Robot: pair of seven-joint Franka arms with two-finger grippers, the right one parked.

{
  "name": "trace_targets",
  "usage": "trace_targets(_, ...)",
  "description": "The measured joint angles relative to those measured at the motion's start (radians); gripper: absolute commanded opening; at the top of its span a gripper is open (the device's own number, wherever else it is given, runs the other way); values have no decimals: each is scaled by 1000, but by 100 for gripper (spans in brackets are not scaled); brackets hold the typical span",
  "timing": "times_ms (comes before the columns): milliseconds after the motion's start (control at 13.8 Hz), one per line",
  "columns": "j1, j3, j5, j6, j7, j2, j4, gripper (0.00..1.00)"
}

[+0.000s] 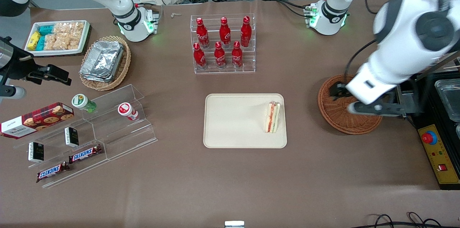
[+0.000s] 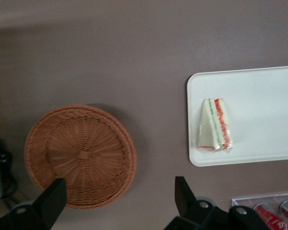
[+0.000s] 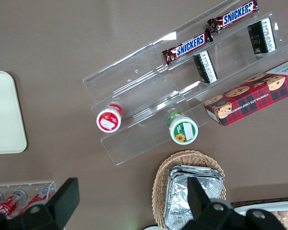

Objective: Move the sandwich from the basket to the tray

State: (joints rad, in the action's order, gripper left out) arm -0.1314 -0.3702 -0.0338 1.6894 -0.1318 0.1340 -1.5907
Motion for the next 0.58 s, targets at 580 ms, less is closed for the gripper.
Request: trace_targets(580,125,274,40,-152,137,-112,0,100)
